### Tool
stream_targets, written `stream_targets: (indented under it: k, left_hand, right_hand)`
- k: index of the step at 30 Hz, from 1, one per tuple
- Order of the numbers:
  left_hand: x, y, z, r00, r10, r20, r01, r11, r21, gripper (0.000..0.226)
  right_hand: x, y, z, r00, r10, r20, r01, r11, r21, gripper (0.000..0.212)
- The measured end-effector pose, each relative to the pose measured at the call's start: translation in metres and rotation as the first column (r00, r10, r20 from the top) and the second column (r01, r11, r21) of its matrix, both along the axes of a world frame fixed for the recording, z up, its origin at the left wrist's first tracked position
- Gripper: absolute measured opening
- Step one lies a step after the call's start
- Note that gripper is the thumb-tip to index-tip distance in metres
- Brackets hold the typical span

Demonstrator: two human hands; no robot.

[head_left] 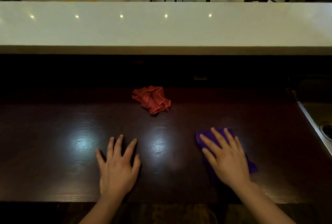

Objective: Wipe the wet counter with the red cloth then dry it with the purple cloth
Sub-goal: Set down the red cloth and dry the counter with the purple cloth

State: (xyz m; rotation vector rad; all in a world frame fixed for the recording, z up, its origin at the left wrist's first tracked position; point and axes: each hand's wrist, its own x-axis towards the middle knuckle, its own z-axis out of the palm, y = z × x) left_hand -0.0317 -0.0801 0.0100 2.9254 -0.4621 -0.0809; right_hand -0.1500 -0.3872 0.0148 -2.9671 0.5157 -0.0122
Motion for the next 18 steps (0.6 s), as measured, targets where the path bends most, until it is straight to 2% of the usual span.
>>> stream_targets:
  k: [3, 5, 7, 9, 12, 14, 16, 18]
  left_hand:
    - [0.0, 0.0, -0.001, 1.0, 0.009, -0.007, -0.009, 1.0, 0.012, 0.057]
    - [0.002, 0.0, -0.003, 1.0, 0.009, -0.001, -0.009, 1.0, 0.014, 0.056]
    - [0.003, 0.001, -0.004, 1.0, 0.002, -0.004, -0.002, 1.0, 0.023, 0.056]
    - [0.003, 0.003, -0.004, 1.0, -0.005, -0.01, 0.006, 1.0, 0.028, 0.056]
    - [0.003, 0.004, -0.004, 1.0, -0.012, -0.006, 0.012, 1.0, 0.016, 0.055]
    - [0.004, 0.004, -0.005, 1.0, -0.019, 0.002, 0.019, 1.0, 0.002, 0.055]
    - [0.004, 0.004, -0.006, 0.999, -0.036, 0.013, 0.037, 0.999, -0.014, 0.055]
    - [0.005, 0.004, -0.005, 0.999, -0.042, 0.018, 0.043, 0.999, -0.013, 0.056]
  right_hand:
    - [0.07, 0.003, 0.0, 0.975, -0.22, -0.017, 0.221, 0.975, 0.019, 0.049]
    - [0.114, 0.018, 0.003, 0.976, -0.213, -0.049, 0.216, 0.974, 0.064, 0.05]
    - [0.133, 0.037, 0.003, 0.993, -0.11, -0.045, 0.112, 0.992, 0.059, 0.049]
    - [0.116, 0.066, -0.004, 0.999, 0.044, 0.001, -0.044, 0.999, 0.012, 0.049]
    - [0.065, 0.095, -0.013, 0.931, 0.364, -0.001, -0.364, 0.931, -0.01, 0.047]
    - [0.067, 0.075, -0.013, 0.896, 0.443, -0.033, -0.444, 0.896, -0.017, 0.046]
    - [0.09, 0.052, -0.006, 0.939, 0.343, -0.035, -0.344, 0.937, -0.053, 0.047]
    - [0.112, 0.046, 0.004, 0.991, 0.12, -0.051, -0.121, 0.993, 0.002, 0.048]
